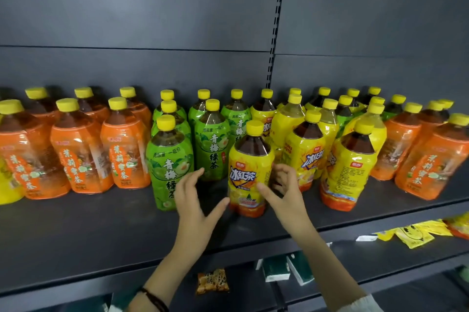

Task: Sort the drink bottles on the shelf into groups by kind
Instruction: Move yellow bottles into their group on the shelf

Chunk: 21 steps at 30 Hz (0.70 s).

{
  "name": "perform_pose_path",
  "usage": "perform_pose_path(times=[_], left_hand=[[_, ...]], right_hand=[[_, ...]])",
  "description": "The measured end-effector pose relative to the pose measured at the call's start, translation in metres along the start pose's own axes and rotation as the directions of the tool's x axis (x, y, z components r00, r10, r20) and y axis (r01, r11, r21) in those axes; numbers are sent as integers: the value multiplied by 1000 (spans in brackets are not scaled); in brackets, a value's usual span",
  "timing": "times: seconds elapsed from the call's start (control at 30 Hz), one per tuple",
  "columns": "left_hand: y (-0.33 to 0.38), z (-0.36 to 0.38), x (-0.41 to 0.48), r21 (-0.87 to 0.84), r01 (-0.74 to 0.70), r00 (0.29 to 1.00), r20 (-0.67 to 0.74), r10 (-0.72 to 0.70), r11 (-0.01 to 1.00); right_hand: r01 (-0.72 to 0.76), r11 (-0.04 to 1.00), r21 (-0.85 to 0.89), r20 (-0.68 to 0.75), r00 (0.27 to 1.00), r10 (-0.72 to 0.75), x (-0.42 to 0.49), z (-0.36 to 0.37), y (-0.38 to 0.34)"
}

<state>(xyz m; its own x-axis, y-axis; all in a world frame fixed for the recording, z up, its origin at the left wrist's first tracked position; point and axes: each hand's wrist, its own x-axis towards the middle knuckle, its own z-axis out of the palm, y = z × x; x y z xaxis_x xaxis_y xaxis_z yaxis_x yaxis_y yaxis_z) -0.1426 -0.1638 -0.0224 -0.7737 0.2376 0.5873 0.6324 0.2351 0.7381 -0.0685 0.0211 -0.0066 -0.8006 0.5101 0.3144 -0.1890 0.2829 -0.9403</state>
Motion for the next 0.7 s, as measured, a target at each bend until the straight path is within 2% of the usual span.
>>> perform_pose_path(times=[0.07,0.17,0.23,0.27,0.33,0.4,0.43,0.53,0.7], left_hand=[[9,18,11,-142,112,992,66,-104,983],[12,31,23,-260,261,964,126,-235,930],[17,45,25,-316,344,938,159,-308,884],[21,52,26,-337,374,927,176,-333,864],[28,67,26,-357,407,913,182,-365,841],[30,82,23,-339,406,913,125,-388,848],[32,87,22,-325,401,914,83,-397,856],[35,95,18,-311,404,905,1,-425,860],[42,103,8,-309,389,894,-102,-437,868]], right_hand=[[65,997,-43,-196,978,-72,-4,-17,4],[201,967,-157,-508,823,-254,-13,-46,1],[222,946,-236,-602,730,-322,-11,-85,5],[191,948,-256,-614,725,-312,-6,-105,10],[98,968,-232,-552,806,-213,8,-140,20],[56,992,-117,-377,921,-97,19,-161,24],[58,995,-81,-293,953,-80,23,-167,24],[69,993,-98,-182,980,-86,34,-177,29],[74,996,-55,-81,994,-78,44,-175,33]])
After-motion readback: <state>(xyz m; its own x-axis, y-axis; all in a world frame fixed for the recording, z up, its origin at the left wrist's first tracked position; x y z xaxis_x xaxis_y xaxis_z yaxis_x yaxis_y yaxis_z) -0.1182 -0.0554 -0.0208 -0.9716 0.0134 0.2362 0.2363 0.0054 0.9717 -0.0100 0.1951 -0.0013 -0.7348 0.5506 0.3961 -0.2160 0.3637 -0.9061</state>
